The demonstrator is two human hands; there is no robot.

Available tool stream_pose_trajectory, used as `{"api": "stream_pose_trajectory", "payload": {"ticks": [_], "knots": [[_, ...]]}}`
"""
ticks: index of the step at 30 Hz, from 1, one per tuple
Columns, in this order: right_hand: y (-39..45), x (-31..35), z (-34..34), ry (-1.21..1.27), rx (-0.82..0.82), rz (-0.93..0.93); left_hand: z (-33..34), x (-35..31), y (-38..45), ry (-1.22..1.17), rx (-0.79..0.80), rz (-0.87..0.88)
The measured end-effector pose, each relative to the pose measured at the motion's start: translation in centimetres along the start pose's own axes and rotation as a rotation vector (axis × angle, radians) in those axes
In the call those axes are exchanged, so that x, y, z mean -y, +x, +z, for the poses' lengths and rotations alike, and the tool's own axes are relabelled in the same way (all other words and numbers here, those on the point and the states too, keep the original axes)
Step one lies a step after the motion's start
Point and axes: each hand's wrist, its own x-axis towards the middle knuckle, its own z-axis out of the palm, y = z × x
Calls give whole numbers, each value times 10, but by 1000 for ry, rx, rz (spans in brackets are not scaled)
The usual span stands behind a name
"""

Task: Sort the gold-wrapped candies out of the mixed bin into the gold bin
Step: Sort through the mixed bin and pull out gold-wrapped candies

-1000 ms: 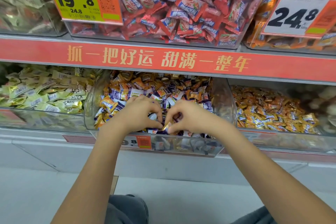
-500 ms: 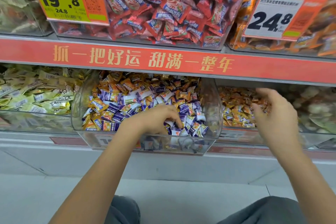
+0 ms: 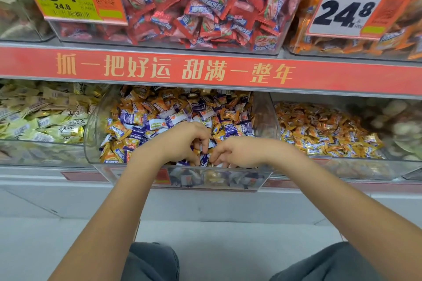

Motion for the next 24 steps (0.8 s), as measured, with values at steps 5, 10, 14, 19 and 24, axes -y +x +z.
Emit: {"api": "stream_pose_trajectory", "payload": {"ticks": [5, 10, 14, 19, 24], "knots": [[0, -3, -4, -127, 37, -2, -5, 4, -9, 66, 45, -64], [0, 8, -4, -317, 171, -26, -5, 5, -8, 54, 31, -75], [-1, 15, -9, -338, 294, 46, -5, 5, -11, -76, -36, -89], [1, 17, -6, -214, 334, 84, -4, 4, -14, -204, -83, -71], [6, 13, -2, -114, 328, 101, -7, 2, -18, -267, -121, -56]]}}
